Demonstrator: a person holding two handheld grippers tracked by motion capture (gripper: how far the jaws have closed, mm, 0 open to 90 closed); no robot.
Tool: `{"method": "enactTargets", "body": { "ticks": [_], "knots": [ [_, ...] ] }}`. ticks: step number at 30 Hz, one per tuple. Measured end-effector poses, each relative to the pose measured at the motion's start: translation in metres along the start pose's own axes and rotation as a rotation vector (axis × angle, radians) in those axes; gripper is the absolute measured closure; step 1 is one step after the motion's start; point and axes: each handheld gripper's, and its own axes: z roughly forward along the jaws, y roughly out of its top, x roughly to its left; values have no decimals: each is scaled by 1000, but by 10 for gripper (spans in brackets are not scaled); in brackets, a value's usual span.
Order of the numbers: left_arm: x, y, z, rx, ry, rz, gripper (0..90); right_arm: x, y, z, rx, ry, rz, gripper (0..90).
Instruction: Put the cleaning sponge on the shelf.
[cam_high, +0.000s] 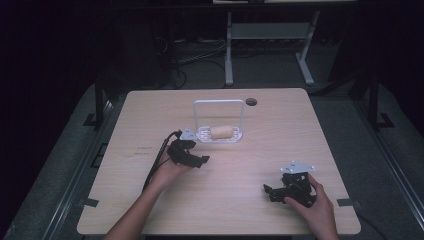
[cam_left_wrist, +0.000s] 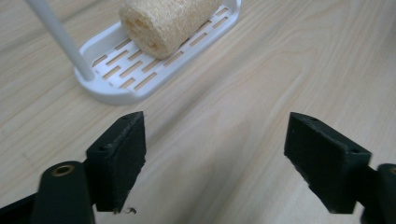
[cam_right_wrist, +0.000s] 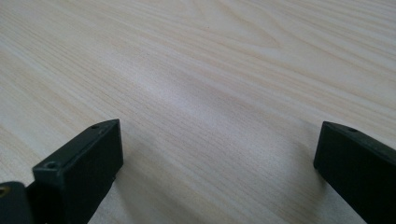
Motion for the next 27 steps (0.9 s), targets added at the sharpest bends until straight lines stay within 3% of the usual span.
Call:
{"method": "enactTargets", "body": {
  "ticks": [8, 27],
  "knots": [
    [-7, -21, -24, -16, 15, 16, 161, 0, 0, 0, 0, 0, 0, 10],
    [-13, -82, -71, -23, 80, -10, 147, 0, 0, 0, 0, 0, 0, 10]
  ]
}}
